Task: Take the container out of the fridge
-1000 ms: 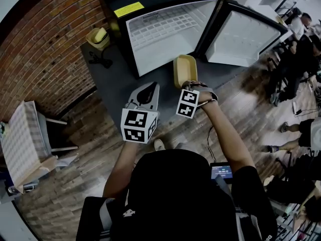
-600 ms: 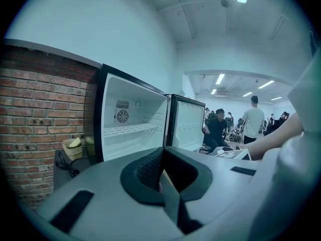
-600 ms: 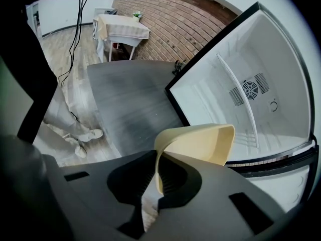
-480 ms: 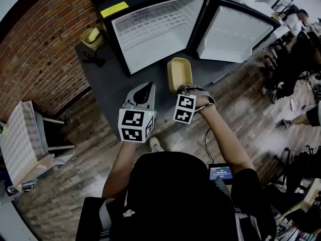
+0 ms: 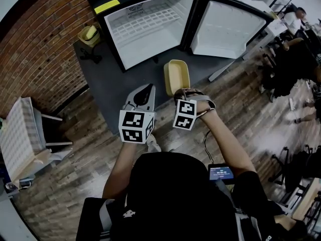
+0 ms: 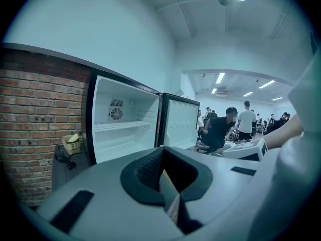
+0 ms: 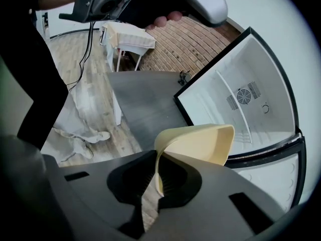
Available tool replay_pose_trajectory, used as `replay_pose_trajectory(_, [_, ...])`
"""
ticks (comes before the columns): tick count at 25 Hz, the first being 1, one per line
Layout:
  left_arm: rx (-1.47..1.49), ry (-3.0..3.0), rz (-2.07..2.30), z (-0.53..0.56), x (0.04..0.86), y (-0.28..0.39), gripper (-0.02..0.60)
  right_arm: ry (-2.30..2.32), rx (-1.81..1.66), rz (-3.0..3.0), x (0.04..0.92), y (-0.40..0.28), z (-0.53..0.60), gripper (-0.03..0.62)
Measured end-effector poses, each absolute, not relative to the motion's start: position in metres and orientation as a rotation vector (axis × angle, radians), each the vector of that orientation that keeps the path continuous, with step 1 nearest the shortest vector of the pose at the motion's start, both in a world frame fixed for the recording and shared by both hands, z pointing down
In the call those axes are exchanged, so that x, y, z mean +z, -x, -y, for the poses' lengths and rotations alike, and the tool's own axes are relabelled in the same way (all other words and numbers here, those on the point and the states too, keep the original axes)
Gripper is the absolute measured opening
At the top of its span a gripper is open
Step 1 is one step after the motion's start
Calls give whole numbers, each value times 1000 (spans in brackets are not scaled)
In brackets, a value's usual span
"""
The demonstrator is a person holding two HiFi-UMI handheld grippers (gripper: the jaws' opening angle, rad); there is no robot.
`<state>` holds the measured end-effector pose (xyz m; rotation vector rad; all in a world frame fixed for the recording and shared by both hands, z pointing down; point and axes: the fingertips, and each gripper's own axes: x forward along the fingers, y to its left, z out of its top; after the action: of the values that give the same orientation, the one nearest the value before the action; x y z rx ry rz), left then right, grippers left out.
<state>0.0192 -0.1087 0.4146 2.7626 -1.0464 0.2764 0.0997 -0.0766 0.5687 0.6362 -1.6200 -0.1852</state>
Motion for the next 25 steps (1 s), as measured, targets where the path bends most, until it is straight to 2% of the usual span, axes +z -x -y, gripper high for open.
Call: replay_pose_trajectory(25, [296, -2730, 1132, 19, 421, -25, 14, -651, -239, 1693, 550, -97, -24, 49])
